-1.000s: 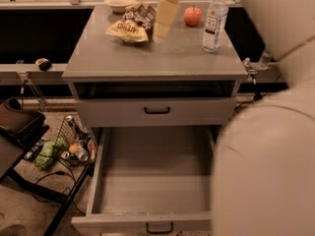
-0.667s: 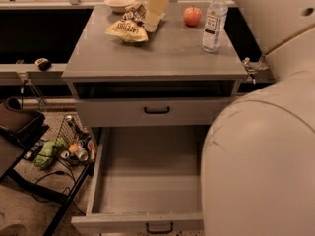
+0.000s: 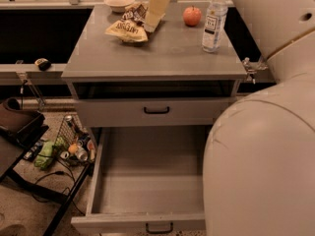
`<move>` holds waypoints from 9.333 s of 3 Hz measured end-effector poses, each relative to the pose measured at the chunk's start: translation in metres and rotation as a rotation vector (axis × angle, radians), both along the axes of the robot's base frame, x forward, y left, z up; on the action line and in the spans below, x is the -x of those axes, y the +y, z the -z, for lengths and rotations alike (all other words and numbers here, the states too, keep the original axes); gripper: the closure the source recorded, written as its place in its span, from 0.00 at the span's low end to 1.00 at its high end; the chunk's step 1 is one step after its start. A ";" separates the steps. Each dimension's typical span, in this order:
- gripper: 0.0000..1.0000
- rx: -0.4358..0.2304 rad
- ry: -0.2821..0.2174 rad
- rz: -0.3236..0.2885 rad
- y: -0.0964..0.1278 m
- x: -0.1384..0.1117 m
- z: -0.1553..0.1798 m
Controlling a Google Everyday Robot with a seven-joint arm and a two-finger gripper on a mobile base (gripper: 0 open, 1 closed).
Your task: Place brown chip bag into middle drawer
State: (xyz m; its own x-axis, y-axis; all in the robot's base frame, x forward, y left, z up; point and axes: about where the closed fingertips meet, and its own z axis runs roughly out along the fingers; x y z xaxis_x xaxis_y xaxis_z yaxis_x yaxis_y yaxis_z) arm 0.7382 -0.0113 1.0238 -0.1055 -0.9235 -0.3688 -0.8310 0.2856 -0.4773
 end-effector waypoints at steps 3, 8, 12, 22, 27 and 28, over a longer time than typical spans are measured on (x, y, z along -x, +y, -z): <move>0.00 -0.221 -0.079 0.282 0.011 -0.143 0.070; 0.19 -0.593 0.020 0.381 0.085 -0.202 0.146; 1.00 -0.613 0.087 0.413 0.089 -0.201 0.173; 1.00 -0.339 0.125 0.366 0.052 -0.031 0.014; 1.00 -0.534 0.701 0.641 0.021 0.094 -0.021; 1.00 -0.556 0.733 0.657 0.015 0.138 -0.048</move>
Offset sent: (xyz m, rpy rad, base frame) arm 0.1932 0.0038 -0.0416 0.2768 -0.1226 -0.3439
